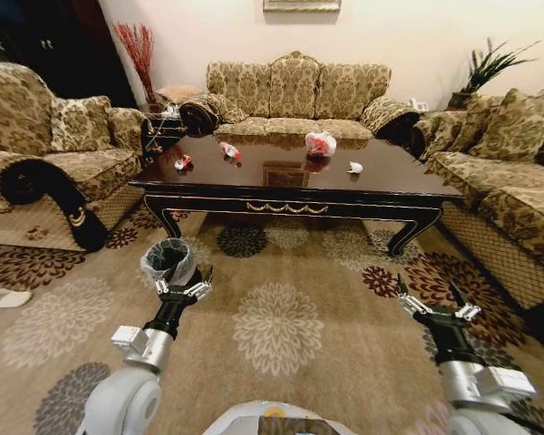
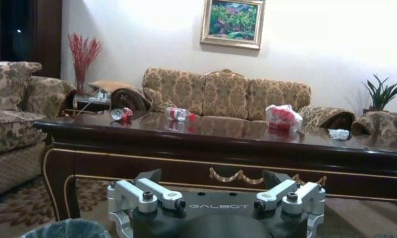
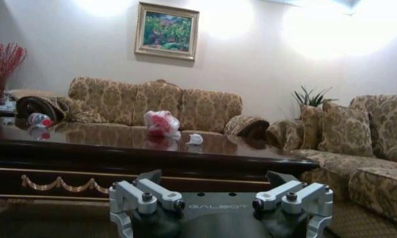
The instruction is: Move to the front of the table and place the trash on the table into the trash bin.
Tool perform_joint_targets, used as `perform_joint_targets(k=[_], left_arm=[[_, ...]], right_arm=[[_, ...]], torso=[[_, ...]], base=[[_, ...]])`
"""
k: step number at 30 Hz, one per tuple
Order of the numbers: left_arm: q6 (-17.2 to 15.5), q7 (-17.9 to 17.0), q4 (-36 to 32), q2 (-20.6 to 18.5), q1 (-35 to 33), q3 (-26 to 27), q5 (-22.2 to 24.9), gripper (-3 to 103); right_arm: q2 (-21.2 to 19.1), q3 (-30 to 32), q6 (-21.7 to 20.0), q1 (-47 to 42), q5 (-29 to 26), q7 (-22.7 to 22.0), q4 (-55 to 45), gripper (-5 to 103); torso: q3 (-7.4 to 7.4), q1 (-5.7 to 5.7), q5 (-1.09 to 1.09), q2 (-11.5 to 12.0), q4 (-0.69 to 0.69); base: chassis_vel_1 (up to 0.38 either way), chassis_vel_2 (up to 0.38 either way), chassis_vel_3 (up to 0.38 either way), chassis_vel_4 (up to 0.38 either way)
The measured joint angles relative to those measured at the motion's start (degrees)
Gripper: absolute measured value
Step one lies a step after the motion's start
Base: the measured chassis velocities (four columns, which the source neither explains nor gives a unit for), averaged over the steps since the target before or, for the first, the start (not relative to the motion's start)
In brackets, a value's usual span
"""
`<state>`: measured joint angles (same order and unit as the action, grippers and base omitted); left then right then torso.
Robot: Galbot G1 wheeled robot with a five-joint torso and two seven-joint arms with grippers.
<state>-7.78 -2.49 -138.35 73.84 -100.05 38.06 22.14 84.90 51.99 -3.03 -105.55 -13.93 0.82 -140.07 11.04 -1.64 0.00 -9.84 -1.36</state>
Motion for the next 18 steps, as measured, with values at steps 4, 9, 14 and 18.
perform_joint_targets(k=[4, 9, 14, 18], left_arm=[[0.28, -0.09, 0.8, -0.13, 0.03, 0.06, -0.36, 100], [1.37, -0.37, 0.73, -0.48, -0.52, 0.0, -1.15, 100], [1.46, -0.37, 0.1, -0.37, -0.96, 0.16, -0.88, 100], [1.39, -0.39, 0.03, -0.1, -1.06, 0.18, -0.72, 100]], right_arm=[[0.58, 0.65, 0.75, 0.03, -0.76, 0.0, -0.11, 100], [0.67, 0.52, 2.06, 0.11, -0.63, -0.02, 0.48, 100], [0.13, 0.41, 2.03, 0.48, -0.63, -0.04, 0.75, 100], [-0.45, 0.38, 1.64, 0.62, -0.62, -0.07, 1.07, 100]], torso=[[0.0, 0.0, 0.0, 0.0, 0.0], [0.0, 0.0, 0.0, 0.0, 0.01], [0.0, 0.0, 0.0, 0.0, 0.0], [0.0, 0.0, 0.0, 0.0, 0.0]], base=[[0.0, 0.0, 0.0, 0.0], [0.0, 0.0, 0.0, 0.0], [0.0, 0.0, 0.0, 0.0], [0.0, 0.0, 0.0, 0.0]])
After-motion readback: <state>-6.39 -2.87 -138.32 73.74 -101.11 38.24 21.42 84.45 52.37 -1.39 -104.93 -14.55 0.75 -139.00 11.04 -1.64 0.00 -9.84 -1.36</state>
